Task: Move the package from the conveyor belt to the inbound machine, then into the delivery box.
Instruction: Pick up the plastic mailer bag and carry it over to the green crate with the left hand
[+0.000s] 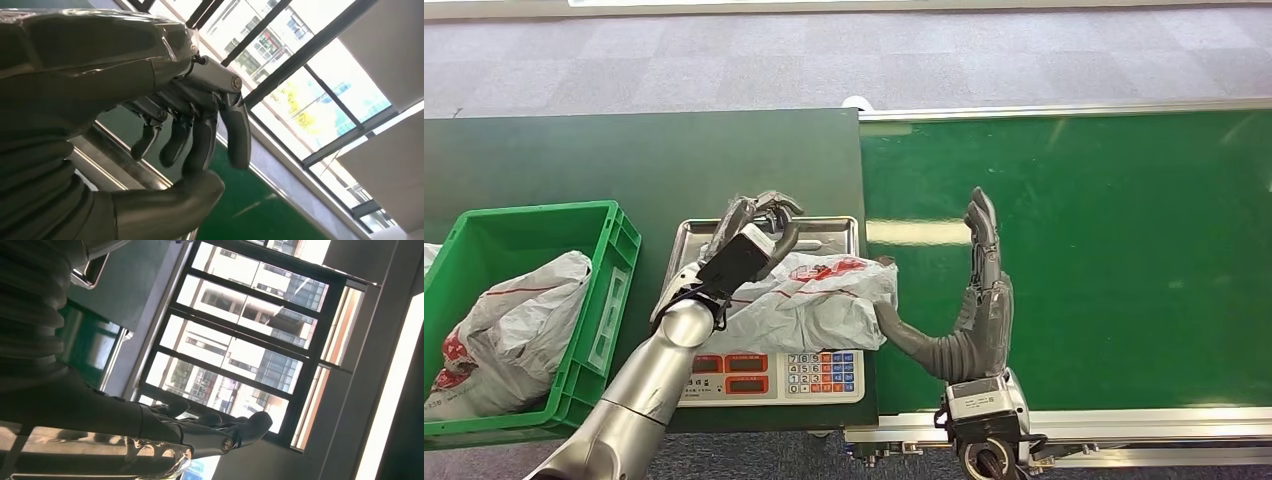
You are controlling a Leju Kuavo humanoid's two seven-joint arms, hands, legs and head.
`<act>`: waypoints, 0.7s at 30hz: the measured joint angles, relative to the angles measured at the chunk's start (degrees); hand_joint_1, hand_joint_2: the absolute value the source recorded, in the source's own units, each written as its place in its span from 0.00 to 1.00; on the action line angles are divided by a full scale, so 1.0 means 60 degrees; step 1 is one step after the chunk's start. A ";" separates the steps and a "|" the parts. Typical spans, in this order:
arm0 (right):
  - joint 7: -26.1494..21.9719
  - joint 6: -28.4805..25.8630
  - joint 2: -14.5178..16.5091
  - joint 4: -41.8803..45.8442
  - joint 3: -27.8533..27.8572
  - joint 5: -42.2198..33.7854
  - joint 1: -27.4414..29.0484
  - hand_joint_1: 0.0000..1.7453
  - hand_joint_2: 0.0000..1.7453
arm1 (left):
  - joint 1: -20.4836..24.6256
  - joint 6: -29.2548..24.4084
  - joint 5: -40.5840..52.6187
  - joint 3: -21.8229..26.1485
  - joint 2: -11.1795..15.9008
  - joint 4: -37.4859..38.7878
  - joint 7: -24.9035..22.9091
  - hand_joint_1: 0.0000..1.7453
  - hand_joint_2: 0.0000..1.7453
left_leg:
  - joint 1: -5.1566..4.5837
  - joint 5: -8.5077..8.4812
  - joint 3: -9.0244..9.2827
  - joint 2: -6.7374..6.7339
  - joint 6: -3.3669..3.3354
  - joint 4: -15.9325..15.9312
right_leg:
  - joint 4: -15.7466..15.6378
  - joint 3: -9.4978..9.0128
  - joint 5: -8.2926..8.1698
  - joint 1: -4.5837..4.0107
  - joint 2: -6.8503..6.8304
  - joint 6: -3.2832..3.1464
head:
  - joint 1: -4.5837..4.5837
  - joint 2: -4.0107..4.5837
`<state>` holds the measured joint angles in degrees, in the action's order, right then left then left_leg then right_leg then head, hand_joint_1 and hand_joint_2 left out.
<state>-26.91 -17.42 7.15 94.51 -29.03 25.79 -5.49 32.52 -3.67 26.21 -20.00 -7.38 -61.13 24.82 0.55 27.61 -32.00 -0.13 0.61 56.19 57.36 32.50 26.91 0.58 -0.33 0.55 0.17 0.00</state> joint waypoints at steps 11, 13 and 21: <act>-0.0085 0.0131 -0.0004 -0.0271 0.0022 -0.0170 -0.0039 0.00 1.00 | -0.0080 0.4661 -0.0656 -0.0261 0.1133 -0.0437 0.0693 0.00 1.00 | 0.0001 -0.0001 0.0002 -0.0014 0.0001 -0.0002 | 0.0001 0.0005 0.0000 -0.0001 0.0005 -0.0001 | 0.0000 0.0000; -0.0091 0.0119 -0.0004 -0.0291 0.0041 -0.0184 -0.0018 0.00 1.00 | -0.0049 0.5024 -0.0812 -0.0220 0.1301 -0.0352 0.0870 0.00 1.00 | 0.0001 -0.0001 0.0002 -0.0014 0.0001 -0.0002 | 0.0001 0.0006 0.0000 -0.0001 0.0005 -0.0001 | 0.0000 0.0000; -0.0140 0.0228 0.0022 -0.0301 0.0143 -0.0220 0.0105 0.00 1.00 | -0.0082 0.5420 -0.0463 0.0282 0.1689 -0.0263 0.0842 0.00 1.00 | 0.0000 -0.0001 0.0001 -0.0014 0.0001 -0.0002 | 0.0001 0.0006 0.0000 -0.0001 0.0005 -0.0001 | 0.0000 0.0000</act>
<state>-27.75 -16.05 7.28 92.70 -28.17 24.47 -4.86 32.03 28.85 23.43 -18.31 2.75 -62.71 29.87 0.56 27.60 -31.99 -0.21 0.61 56.18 57.37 32.54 26.91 0.58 -0.30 0.55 0.17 0.00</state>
